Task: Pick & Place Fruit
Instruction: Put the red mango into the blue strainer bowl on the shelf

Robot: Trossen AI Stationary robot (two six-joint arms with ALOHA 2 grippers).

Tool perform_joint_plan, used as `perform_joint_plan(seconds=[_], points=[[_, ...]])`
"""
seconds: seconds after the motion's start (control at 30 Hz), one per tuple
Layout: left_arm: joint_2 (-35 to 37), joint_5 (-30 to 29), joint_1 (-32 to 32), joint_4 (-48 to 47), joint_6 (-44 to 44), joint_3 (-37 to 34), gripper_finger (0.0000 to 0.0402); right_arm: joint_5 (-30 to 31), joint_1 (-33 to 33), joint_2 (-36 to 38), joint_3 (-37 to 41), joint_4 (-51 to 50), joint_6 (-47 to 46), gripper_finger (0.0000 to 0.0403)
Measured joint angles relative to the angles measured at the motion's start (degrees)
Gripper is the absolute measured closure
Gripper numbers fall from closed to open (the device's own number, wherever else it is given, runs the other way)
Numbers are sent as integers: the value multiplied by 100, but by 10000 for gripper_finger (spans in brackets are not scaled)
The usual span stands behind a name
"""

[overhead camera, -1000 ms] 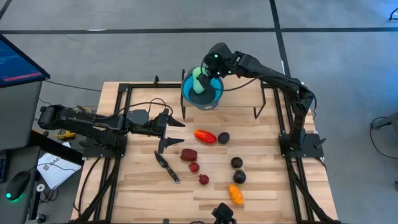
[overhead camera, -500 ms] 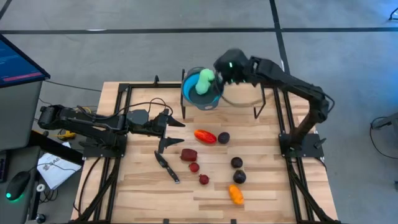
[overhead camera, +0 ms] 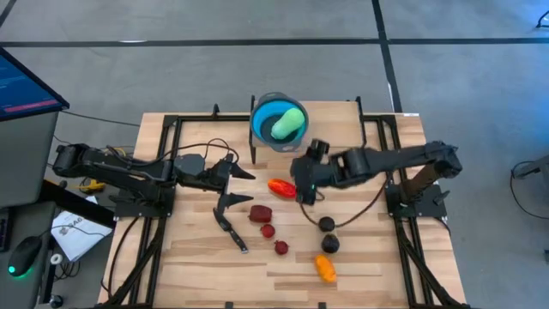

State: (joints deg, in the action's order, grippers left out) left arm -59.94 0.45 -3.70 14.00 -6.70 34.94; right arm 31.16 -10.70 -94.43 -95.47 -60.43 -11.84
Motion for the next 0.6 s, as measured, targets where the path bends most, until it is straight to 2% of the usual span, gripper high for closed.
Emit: perform_joint_plan(seconds=[0.13,0.27,0.47,0.6], points=[[0,0,-22,0,0,0,92,-66,-382,1,772,764,-341,86],[0,0,-22,0,0,0,92,-120,-594,0,1874,2213,-473,86],[0,0,-22,0,0,0,92,-116,-478,-104,3352,4759,-494,86],[0,0,-20,2,2,0,92,-121,-216,-333,3710,5405,-501,86]])
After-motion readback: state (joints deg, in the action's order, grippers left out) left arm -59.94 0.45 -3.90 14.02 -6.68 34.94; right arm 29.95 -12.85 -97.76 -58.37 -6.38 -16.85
